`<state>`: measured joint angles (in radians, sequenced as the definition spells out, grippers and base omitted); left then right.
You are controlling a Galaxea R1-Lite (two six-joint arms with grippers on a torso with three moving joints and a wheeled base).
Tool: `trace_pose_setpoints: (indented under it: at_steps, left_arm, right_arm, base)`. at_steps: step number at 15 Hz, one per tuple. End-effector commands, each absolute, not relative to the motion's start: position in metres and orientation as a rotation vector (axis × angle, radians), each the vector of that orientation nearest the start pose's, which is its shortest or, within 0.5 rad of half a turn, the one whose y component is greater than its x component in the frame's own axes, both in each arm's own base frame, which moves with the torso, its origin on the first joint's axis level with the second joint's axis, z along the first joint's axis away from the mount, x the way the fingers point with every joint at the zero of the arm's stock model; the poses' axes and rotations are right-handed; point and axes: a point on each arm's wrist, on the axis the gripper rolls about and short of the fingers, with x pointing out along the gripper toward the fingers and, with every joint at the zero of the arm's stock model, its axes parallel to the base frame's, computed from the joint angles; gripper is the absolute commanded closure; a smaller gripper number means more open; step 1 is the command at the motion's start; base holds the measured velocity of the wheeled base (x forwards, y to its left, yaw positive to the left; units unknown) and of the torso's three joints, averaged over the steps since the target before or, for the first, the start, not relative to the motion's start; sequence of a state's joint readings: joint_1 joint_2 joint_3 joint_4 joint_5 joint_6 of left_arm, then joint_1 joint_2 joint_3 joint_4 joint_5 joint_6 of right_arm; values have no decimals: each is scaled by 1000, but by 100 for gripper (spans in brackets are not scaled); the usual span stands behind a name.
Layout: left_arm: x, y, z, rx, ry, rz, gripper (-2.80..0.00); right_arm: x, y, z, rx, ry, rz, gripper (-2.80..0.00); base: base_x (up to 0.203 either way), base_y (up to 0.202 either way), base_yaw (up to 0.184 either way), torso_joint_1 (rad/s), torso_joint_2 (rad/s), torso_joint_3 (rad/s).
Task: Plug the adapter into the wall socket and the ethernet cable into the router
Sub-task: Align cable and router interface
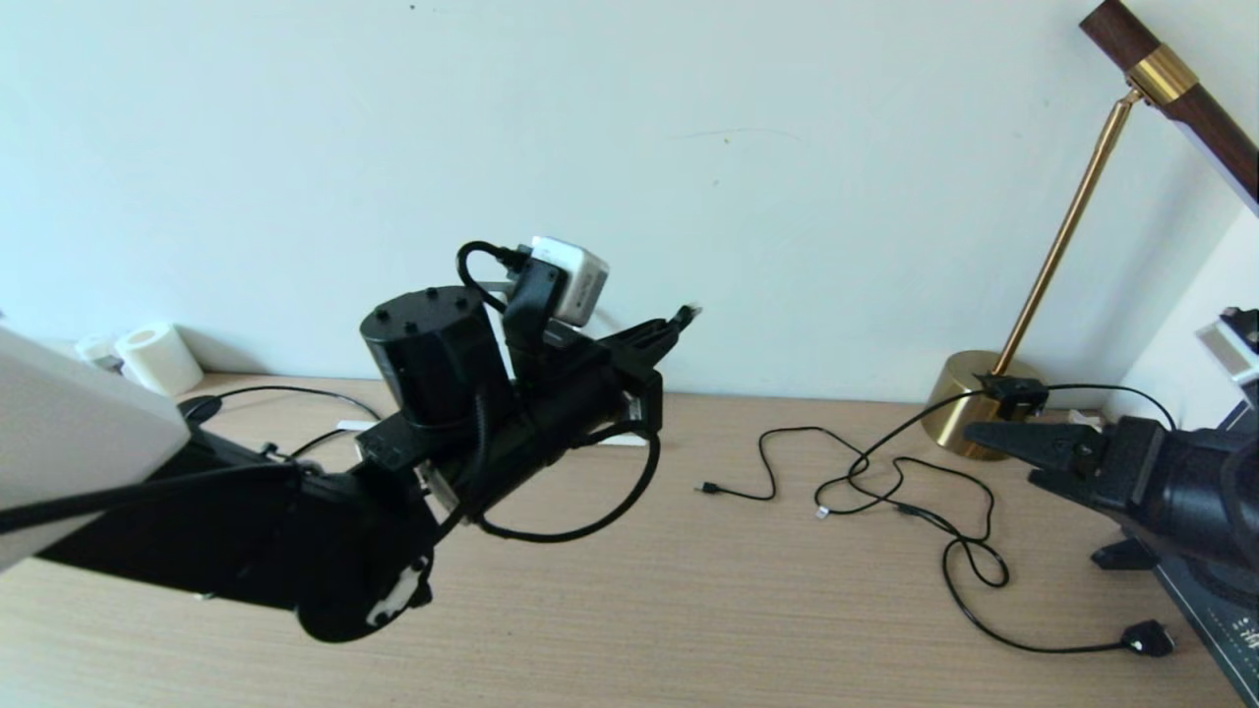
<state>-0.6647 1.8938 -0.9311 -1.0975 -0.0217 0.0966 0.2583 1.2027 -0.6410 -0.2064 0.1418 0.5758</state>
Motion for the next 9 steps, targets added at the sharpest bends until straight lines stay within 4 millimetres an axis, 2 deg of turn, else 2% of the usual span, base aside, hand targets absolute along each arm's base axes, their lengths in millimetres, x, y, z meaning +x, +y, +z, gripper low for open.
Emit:
trace_pose_setpoints:
  at_steps: [1, 4, 7, 9]
  left_arm:
    - [284, -203, 195, -44, -11, -498, 0]
    - [291, -173, 187, -76, 136, -281, 0]
    - [295, -149, 180, -77, 169, -195, 0]
    - [299, -138, 168, -72, 212, -153, 0]
  right_arm:
    - [138, 38, 218, 502, 367, 244, -280]
    - [102, 26, 201, 366, 341, 158, -280]
    - [65, 13, 184, 223, 248, 56, -280]
    - [47, 6, 167, 144, 214, -36, -280]
  base:
    - [0, 0, 0, 0, 0, 0]
    - [0, 0, 0, 0, 0, 0]
    - [0, 0, 0, 0, 0, 0]
    - [0, 0, 0, 0, 0, 0]
